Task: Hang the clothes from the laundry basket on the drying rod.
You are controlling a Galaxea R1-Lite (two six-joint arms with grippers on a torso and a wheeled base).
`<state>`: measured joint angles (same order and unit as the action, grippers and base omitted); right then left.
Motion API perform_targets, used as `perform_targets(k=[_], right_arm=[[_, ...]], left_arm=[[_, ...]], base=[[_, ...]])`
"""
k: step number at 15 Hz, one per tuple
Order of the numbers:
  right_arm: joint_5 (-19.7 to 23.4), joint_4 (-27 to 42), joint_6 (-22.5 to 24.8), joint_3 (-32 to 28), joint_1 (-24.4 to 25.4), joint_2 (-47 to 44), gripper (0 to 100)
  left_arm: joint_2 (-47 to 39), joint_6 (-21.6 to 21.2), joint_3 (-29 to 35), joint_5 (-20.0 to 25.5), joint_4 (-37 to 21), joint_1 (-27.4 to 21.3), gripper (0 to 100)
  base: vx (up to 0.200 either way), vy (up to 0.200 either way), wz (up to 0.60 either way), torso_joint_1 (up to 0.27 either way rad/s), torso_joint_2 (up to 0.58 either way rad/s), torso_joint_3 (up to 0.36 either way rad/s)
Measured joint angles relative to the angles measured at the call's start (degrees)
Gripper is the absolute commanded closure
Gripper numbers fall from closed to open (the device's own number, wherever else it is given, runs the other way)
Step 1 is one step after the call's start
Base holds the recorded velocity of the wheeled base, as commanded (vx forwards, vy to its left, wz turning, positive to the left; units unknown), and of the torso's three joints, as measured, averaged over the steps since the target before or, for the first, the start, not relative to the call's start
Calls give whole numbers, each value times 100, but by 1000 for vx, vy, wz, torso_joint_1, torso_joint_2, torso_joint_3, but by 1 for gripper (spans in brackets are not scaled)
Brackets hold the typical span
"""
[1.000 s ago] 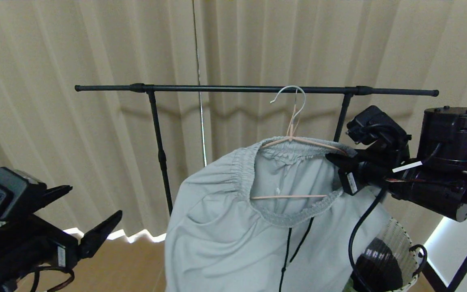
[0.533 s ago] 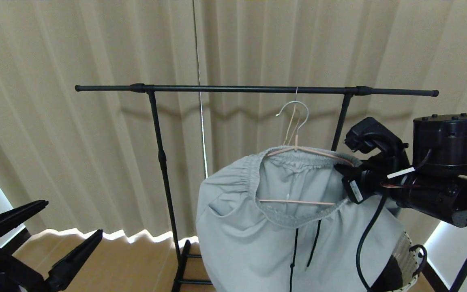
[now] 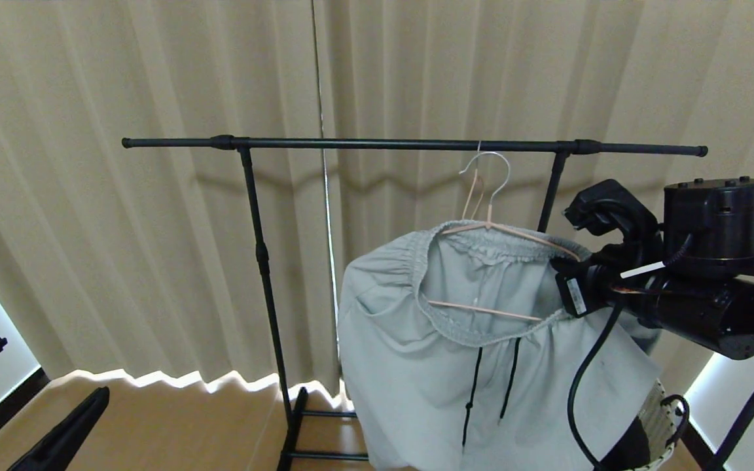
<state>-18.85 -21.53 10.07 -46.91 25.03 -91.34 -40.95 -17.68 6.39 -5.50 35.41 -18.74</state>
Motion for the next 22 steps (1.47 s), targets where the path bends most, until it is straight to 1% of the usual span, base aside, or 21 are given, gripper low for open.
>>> perform_targets(k=[1,3,15,17,18,21,22], right_arm=[[2,2,-93,-59,9,-20,100],[2,13,-129,-101,20,-41,100],[-9,35,-121,-223,30,-96,100],[-22,38,-123,-276,30,-155,100],[-44,35,-121,-290,30,-185,100],[-285,46,-121,-367,24,-262,100],[-343,46,-121,-407,20,-291,100]], left_arm=[[10,11,-24,-5,-2,55,0],[18,13,-69,2,-5,143,0],[18,11,-138,-2,-2,195,0],[18,13,-140,-9,-79,195,0],[18,24,-140,-5,-172,195,0],[16,154,-122,6,-299,195,0],[13,156,-129,11,-312,195,0]], base=[[0,0,0,0,0,0],[0,0,0,0,0,0],[200,0,0,3,2,3],[200,0,0,0,0,5],[200,0,0,2,2,2],[200,0,0,2,1,-4],[0,0,0,0,0,0]])
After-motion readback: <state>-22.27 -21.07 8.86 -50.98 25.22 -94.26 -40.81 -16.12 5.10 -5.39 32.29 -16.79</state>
